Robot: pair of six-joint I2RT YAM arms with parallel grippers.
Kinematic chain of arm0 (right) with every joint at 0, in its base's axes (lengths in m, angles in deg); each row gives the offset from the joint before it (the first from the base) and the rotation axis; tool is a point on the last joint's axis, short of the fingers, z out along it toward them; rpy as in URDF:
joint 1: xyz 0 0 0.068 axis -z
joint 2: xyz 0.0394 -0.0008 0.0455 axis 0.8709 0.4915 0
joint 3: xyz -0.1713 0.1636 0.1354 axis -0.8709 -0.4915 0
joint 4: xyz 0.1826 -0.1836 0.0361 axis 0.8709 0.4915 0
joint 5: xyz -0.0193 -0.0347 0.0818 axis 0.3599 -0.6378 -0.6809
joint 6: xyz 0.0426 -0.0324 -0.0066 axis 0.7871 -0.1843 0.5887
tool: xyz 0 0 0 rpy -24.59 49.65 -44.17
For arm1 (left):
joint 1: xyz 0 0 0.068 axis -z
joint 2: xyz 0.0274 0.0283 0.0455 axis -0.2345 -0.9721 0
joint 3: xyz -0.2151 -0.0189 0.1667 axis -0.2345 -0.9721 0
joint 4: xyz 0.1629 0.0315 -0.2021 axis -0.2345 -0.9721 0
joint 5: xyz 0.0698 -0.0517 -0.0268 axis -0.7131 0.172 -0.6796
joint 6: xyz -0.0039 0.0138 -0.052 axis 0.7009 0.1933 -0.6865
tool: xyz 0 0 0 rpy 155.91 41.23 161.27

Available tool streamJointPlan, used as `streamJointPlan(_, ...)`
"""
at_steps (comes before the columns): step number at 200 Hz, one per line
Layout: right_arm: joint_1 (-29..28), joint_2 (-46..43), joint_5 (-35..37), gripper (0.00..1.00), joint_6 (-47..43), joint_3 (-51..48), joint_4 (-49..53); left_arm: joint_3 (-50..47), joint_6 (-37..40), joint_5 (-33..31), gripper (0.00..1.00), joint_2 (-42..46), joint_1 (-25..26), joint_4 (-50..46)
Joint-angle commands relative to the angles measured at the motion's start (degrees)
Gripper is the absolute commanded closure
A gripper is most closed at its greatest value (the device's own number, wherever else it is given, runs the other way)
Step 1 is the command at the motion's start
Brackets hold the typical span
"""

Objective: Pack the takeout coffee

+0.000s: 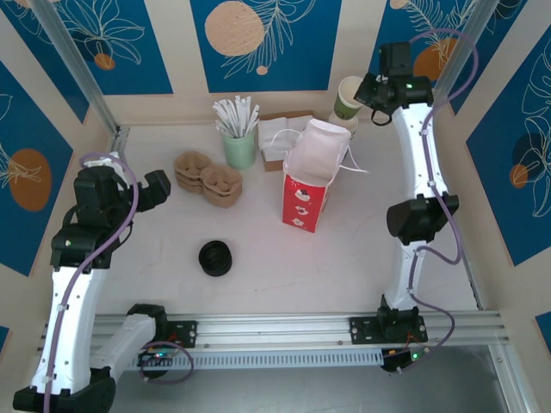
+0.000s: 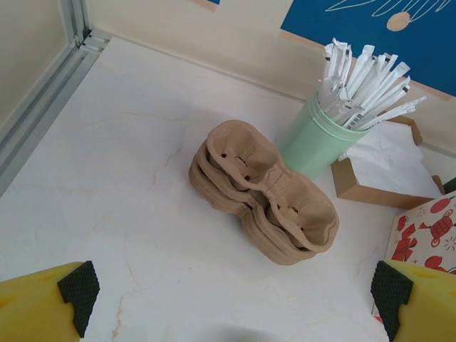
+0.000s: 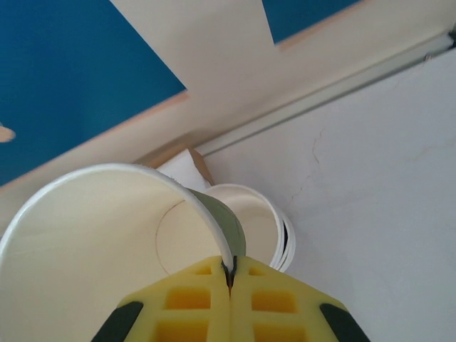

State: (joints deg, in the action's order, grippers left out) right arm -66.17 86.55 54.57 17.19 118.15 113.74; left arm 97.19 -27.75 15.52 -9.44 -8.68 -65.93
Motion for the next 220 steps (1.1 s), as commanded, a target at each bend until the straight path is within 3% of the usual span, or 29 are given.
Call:
streamJointPlan(1, 0.59, -6.78, 0.44, 0.95, -2.19, 2.44, 2.34, 2.5, 0.53, 0.68, 0.01, -0.76, 0.08, -0.83)
streamJointPlan(54, 3.97, -20.71, -0.84, 0.95, -4.62, -5.15, 7.45, 2.91, 0.44, 2.69, 0.01, -2.35, 0.11, 0.11)
streamJointPlan(102, 12.82, -41.41, -2.17, 0.95, -5.37, -27.04, 9.08, 2.73, 0.14, 4.69, 0.01, -3.13, 0.12, 0.86)
streamJointPlan(128, 15.48, -48.45, -2.73, 0.95, -5.83, -34.59, 13.72, 2.35, 0.58, 5.04, 0.01, -3.26, 0.13, -0.09)
streamJointPlan(174, 14.39, -58.47, -10.84, 0.96, -1.92, -48.67, 19.25, -0.11, 0.1, 7.71, 0.01, -3.31, 0.12, -1.13)
streamJointPlan(202, 10.29, -63.01, -8.5, 0.96, -0.66, -54.8, 20.89, -1.75, -0.92, 11.92, 0.01, -3.96, 0.18, -1.27)
streamJointPlan(220, 7.9, -66.47, -11.49, 0.96, 1.76, -60.22, 19.41, -3.93, -2.19, 14.03, 0.02, -3.95, 0.38, -0.6)
